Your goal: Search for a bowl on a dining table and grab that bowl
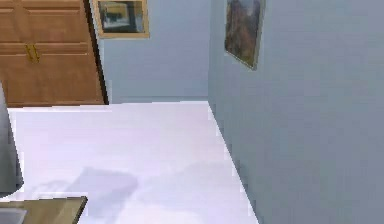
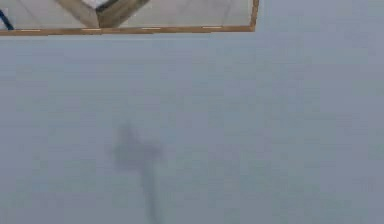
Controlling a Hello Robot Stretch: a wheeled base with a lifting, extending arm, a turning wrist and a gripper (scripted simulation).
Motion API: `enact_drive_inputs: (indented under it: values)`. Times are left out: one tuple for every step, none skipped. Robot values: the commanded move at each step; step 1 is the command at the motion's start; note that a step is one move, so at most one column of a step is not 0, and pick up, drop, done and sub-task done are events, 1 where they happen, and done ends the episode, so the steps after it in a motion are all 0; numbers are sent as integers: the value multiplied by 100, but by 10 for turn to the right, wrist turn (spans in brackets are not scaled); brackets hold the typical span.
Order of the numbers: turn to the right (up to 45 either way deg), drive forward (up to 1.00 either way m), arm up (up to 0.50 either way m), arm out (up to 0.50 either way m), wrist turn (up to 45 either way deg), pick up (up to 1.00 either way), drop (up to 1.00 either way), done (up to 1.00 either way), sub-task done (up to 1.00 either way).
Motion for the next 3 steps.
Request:
enact_drive_inputs:
  values:
    - [-450,0,0,0,0,0,0,0,0]
    - [-450,0,0,0,0,0,0,0,0]
    - [-450,0,0,0,0,0,0,0,0]
